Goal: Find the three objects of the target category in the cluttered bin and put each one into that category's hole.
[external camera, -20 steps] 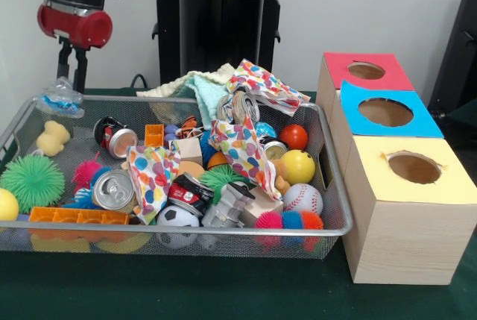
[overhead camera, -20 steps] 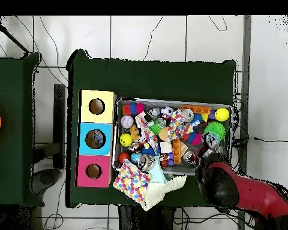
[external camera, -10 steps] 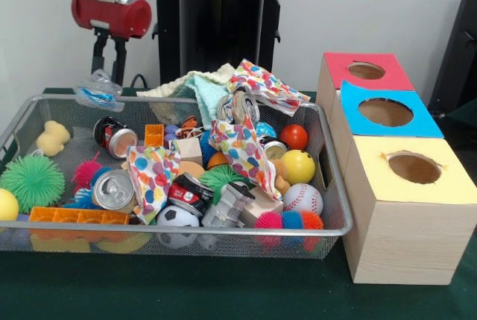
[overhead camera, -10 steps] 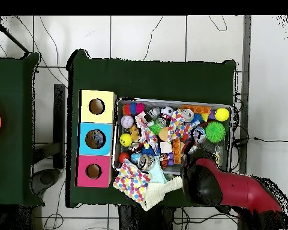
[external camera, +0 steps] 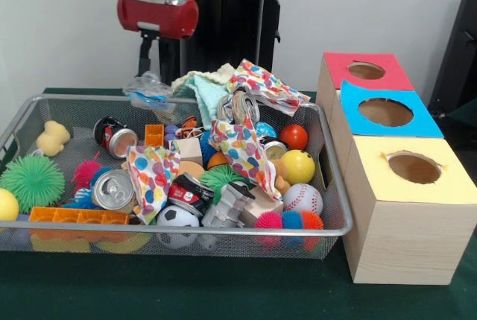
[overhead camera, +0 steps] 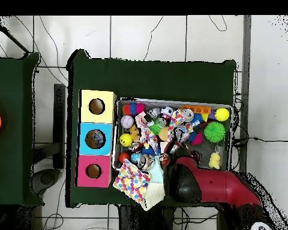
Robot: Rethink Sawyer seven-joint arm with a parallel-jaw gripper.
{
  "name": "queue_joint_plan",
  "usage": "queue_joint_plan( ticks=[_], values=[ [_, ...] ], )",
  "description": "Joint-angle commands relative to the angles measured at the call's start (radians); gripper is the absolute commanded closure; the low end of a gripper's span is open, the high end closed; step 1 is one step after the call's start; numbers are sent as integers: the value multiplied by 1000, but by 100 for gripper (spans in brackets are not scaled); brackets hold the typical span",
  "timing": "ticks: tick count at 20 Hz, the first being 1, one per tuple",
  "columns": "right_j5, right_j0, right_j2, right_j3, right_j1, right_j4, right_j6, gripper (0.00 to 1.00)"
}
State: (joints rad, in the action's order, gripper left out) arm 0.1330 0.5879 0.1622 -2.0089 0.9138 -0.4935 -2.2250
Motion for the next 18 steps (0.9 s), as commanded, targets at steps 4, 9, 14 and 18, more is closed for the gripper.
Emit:
queue_joint_plan(
  ticks=[4,9,14,18],
  values=[
    [112,-61,-10,-91,59,90,-98,100],
    [127,-71,3,-120,94,133,-92,100],
    [175,-72,21,-135,154,178,-59,100],
    [186,-102,1,-140,175,186,-64,100]
  ],
)
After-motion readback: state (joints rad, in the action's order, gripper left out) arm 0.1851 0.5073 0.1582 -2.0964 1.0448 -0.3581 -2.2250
